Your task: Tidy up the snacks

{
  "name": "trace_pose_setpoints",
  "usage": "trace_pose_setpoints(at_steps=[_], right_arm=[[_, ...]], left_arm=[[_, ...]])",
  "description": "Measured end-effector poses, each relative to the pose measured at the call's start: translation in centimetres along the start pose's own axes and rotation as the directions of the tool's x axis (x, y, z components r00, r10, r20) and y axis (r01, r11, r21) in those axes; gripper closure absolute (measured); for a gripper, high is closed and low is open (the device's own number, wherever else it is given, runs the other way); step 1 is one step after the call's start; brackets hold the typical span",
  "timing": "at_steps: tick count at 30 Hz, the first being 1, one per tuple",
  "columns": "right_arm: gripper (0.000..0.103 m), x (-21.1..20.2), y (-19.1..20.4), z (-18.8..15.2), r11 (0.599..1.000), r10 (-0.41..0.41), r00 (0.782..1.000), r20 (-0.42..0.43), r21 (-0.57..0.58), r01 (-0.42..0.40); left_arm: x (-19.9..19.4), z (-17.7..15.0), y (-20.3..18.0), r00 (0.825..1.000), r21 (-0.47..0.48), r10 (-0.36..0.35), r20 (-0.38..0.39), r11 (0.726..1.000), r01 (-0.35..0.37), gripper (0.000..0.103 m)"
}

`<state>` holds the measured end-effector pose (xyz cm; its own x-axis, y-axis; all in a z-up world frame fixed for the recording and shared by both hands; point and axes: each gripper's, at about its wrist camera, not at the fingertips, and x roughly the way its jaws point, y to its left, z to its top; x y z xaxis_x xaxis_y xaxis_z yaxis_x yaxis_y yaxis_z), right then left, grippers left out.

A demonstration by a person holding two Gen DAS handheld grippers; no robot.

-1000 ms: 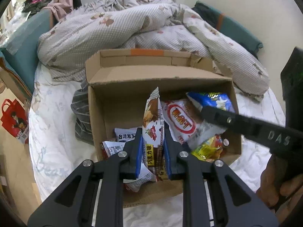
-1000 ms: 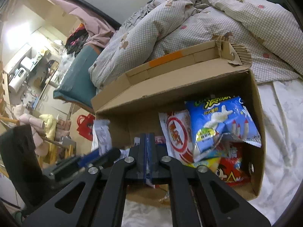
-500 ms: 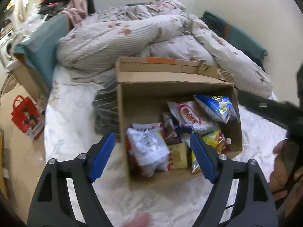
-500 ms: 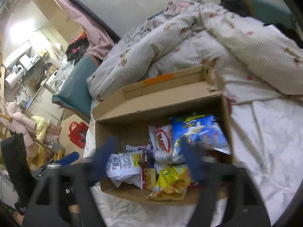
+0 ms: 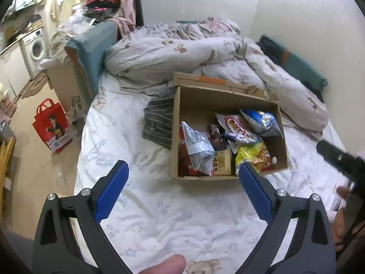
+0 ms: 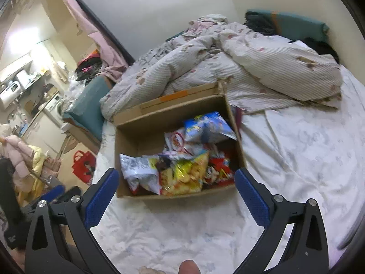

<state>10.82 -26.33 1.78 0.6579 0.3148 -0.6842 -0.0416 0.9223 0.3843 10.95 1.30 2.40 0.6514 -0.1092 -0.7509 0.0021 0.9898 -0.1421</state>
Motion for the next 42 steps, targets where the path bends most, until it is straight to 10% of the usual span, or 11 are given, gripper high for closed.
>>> trace_pose_setpoints(at_steps=[15, 42], right_arm=[[0.0, 1.0, 0.6, -4.8, 0.976, -0.168, 0.985, 0.038, -0.13, 0.172], [0.0, 2.3, 0.9, -5.3, 0.97, -0.191, 0.981, 0.007, -0.15, 0.19]], left_arm=[[1.4, -3.5, 0.3, 0.997, 0.05, 0.077, -0.01, 0.996, -0.076, 0.0], [1.3, -3.2, 0.3, 0.998, 0.043, 0.056, 0.004, 0.997, -0.056, 0.0]])
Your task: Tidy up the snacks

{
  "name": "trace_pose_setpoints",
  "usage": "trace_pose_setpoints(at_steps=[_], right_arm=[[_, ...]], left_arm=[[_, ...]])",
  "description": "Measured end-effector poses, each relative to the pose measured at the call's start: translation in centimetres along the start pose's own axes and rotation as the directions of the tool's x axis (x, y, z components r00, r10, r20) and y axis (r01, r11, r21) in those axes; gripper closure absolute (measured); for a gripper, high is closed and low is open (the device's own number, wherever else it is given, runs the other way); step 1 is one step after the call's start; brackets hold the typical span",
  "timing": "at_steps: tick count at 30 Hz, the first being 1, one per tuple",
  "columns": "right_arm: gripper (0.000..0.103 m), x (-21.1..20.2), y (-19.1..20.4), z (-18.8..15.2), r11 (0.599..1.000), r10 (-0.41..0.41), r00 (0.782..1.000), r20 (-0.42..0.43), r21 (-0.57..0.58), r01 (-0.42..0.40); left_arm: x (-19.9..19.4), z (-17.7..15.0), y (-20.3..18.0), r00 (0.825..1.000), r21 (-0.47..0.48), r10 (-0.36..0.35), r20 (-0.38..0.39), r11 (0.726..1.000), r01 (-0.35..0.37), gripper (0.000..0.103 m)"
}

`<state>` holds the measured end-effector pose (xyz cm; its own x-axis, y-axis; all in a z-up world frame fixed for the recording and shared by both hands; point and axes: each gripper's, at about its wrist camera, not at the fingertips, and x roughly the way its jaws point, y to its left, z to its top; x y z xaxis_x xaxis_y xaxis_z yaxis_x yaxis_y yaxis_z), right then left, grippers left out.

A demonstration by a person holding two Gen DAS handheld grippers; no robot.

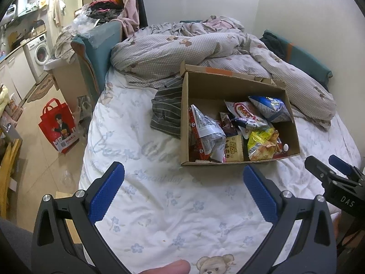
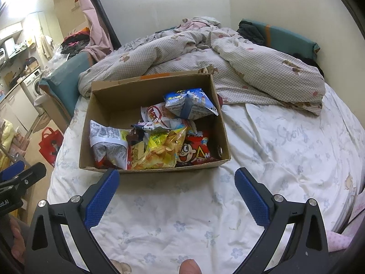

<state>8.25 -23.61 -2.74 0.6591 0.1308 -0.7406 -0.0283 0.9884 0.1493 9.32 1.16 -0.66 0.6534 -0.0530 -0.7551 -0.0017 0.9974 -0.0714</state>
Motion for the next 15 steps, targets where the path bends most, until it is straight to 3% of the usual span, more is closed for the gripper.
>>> trace_pose_setpoints(at_steps=[15], right_arm=[[0.0, -0.19, 0.4, -0.19, 1.0, 0.001, 1.0, -0.002, -0.013, -0.001]], left_arm=[[0.16, -0.36, -0.15, 1.0, 0.0, 0.001, -0.005, 1.0, -0.001, 0.0]])
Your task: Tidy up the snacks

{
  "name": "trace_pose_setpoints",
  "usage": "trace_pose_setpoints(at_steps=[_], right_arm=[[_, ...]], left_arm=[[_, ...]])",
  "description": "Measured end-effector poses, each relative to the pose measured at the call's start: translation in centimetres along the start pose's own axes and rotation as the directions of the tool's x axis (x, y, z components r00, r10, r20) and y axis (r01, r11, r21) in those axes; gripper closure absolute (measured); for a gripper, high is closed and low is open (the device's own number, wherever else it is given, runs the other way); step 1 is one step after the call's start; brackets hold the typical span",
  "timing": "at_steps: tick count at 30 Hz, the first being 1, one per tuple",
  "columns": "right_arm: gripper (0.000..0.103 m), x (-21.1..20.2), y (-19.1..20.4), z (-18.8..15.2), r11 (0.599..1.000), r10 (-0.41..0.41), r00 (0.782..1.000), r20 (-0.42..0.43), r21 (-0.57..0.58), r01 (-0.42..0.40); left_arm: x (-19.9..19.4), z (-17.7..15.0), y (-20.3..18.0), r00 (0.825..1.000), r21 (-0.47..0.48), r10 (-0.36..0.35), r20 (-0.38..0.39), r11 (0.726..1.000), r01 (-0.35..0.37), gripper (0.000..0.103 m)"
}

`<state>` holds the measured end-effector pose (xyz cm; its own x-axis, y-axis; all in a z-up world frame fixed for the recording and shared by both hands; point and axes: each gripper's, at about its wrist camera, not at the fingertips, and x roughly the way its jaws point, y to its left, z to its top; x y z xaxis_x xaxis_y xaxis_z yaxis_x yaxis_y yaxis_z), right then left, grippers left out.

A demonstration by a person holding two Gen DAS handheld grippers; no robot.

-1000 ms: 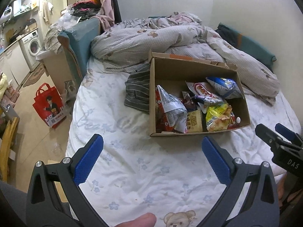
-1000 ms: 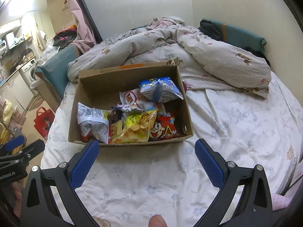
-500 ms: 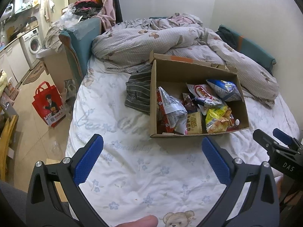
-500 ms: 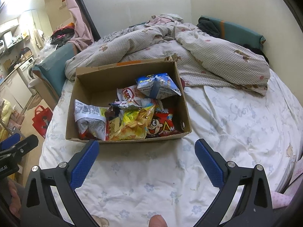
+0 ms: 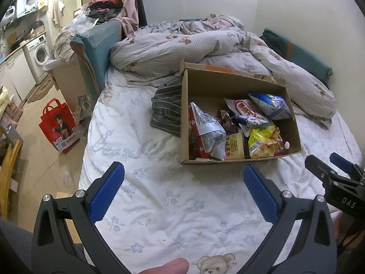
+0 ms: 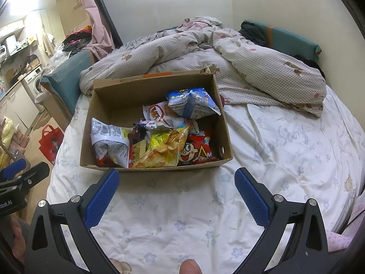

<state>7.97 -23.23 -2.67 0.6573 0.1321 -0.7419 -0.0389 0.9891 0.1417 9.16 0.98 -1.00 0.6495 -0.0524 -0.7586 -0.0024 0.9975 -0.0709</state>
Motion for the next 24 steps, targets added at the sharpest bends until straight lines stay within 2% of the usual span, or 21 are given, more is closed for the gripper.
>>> trace_pose_setpoints(at_steps=[24], right_arm=[[0.0, -0.06, 0.06, -0.01, 1.0, -0.001, 1.0, 0.002, -0.001, 0.001]], left_arm=[[-0.01, 0.02, 0.07, 1.0, 0.002, 0.006, -0.009, 1.0, -0.006, 0.0]])
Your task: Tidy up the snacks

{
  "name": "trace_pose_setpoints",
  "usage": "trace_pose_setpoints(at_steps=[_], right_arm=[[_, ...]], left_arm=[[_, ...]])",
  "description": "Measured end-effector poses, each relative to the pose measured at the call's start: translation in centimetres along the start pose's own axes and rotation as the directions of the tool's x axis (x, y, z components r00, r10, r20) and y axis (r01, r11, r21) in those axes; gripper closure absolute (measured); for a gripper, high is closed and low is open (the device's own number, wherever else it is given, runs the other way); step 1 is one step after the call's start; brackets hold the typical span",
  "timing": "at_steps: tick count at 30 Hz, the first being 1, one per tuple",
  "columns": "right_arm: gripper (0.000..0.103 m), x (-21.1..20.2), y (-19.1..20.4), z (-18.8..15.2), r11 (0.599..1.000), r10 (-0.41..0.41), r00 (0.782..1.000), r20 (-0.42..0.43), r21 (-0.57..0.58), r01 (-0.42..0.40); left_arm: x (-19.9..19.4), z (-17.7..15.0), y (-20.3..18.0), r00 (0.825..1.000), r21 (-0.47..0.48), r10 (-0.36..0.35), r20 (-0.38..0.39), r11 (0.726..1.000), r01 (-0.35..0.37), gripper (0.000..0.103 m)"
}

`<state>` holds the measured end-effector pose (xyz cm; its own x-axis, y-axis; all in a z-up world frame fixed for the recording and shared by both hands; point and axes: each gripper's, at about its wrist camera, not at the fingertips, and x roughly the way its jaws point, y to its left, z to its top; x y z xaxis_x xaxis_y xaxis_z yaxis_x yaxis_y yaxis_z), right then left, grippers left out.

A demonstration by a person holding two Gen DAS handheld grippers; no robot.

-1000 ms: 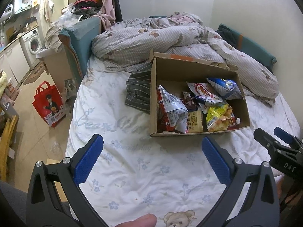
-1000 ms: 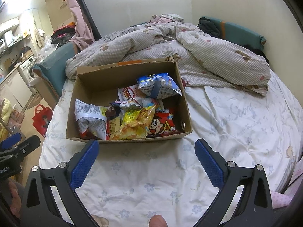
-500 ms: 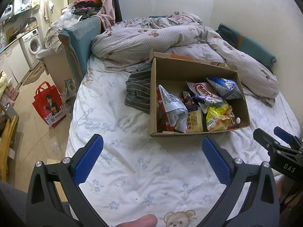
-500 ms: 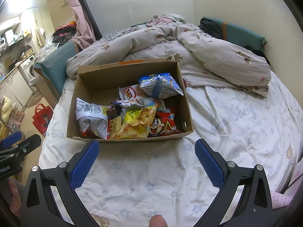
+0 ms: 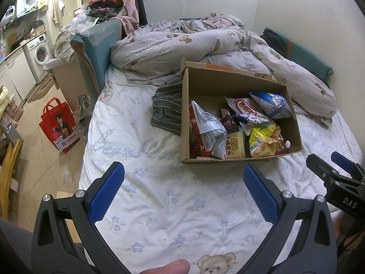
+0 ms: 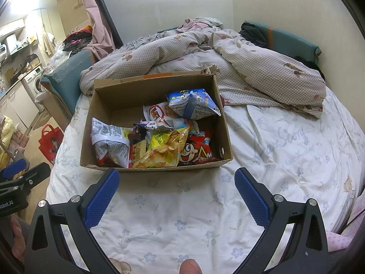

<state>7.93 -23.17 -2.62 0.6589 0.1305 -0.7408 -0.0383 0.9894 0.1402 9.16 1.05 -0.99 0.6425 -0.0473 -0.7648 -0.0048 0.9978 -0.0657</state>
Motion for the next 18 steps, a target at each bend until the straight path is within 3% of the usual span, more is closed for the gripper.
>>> trace_pose_setpoints(at_steps=[18], right_arm=[[0.0, -0.11, 0.2, 0.04, 1.0, 0.004, 1.0, -0.002, 0.003, -0.004]], left_arm=[[0.31, -0.15, 0.09, 1.0, 0.003, 0.004, -0.006, 1.0, -0.004, 0.0]])
